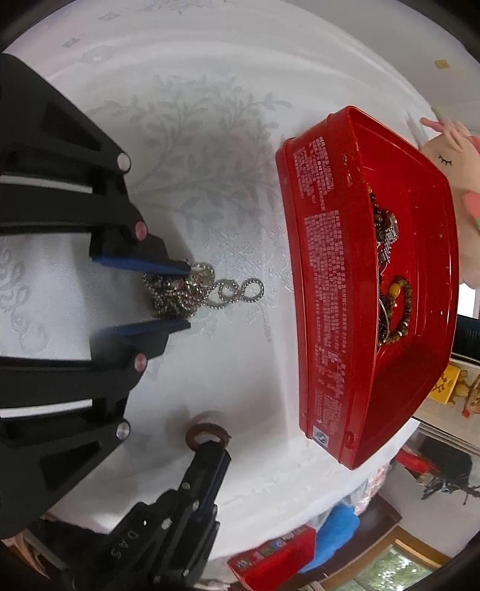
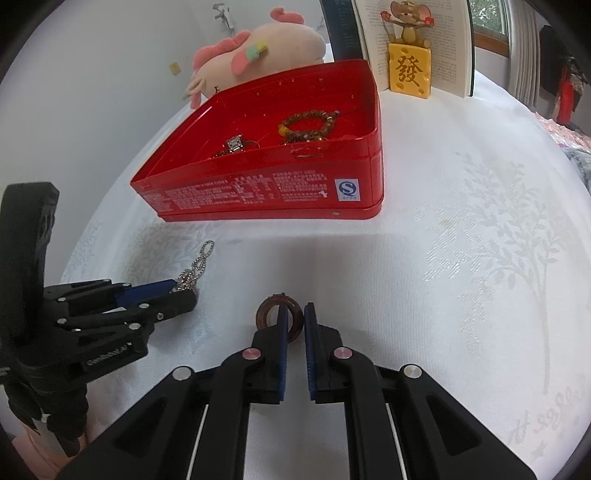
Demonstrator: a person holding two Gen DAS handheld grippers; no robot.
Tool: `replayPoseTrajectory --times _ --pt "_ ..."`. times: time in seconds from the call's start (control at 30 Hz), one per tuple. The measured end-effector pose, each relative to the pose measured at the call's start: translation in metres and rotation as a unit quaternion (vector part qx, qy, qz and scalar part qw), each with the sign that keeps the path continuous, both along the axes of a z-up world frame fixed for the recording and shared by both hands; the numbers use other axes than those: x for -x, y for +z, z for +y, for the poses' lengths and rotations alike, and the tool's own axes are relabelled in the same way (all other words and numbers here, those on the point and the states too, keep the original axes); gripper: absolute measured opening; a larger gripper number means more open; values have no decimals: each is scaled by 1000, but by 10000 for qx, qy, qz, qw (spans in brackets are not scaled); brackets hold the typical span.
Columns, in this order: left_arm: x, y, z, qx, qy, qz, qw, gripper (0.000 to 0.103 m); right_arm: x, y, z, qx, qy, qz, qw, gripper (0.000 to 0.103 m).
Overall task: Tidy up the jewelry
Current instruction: 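Lift the silver chain with the left tool while the right tool holds the brown ring, then carry the chain and brown ring into the red tin and open both tools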
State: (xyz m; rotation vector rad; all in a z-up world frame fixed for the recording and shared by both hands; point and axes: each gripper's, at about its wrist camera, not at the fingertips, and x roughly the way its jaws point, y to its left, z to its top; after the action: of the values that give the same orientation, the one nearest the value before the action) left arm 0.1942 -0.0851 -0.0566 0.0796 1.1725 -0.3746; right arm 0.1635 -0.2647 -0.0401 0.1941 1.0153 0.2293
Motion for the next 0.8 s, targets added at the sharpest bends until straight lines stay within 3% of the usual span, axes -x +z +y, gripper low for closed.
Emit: replayPoseTrajectory --times 0.37,0.8 --pt "0 4 16 458 104 -4 9989 14 2 3 -1 -32 -24 -37 10000 8" --pt "15 50 42 897 283 -534 9941 14 5 12 0 -181 35 -131 9997 8"
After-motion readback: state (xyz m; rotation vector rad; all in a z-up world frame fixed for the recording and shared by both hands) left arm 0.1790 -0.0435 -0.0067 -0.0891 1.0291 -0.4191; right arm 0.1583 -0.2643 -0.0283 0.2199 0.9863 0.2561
